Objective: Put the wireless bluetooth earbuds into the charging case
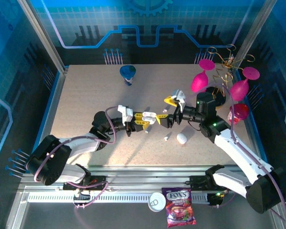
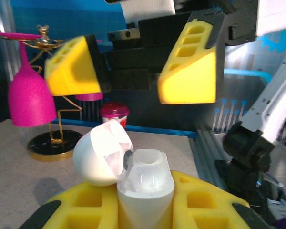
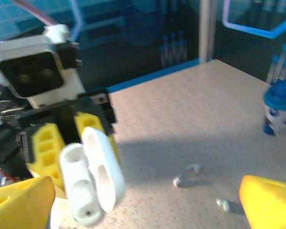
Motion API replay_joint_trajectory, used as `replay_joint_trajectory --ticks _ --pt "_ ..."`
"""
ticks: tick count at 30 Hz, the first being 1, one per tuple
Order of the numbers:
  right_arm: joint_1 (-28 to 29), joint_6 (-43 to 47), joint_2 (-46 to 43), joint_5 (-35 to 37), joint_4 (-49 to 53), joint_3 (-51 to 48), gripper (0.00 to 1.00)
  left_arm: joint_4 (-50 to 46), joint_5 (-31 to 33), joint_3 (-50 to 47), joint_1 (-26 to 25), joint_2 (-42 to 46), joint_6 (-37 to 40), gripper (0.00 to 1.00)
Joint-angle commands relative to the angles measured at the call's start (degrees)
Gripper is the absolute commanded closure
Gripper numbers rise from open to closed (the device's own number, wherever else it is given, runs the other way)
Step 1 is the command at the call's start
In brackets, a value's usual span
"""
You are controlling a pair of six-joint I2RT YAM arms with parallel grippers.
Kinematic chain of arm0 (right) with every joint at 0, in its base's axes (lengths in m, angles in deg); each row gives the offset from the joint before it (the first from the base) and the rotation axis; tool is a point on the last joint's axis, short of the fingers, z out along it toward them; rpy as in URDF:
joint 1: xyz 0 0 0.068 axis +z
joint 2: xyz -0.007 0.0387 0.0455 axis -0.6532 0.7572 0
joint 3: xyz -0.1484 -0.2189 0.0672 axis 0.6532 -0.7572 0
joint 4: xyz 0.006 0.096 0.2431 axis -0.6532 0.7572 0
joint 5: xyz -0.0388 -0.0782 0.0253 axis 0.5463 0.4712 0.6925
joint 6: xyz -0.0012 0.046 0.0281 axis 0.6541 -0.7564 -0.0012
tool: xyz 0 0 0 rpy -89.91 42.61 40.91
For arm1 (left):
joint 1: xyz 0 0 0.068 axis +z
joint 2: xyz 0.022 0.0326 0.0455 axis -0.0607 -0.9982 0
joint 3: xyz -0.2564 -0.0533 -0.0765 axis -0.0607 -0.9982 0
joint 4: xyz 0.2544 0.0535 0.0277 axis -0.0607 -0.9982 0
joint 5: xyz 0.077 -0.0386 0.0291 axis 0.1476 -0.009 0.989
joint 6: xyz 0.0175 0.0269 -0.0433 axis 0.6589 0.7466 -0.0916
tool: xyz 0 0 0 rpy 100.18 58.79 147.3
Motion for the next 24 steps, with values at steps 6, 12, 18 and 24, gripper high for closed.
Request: replay_joint_trajectory --ticks 6,12,18,24 --pt "-2.64 -8.89 1.6 18.54 9.21 -4.48 0.05 6.77 3.89 -1.65 -0.23 -0.58 3.7 1.0" --pt "-0.36 -20.74 6.66 25.45 13.93 -5.35 0.17 10.51 6.38 -3.05 -0.28 -1.26 5.2 1.0" --pt "2.0 -18.47 12.46 29.67 16.45 -2.84 0.11 10.48 6.57 -3.49 -0.24 -1.74 6.49 1.0" --pt "4.66 -16.07 21.34 31.59 18.49 2.78 0.12 9.43 10.28 -5.2 -0.09 0.0 8.43 1.0"
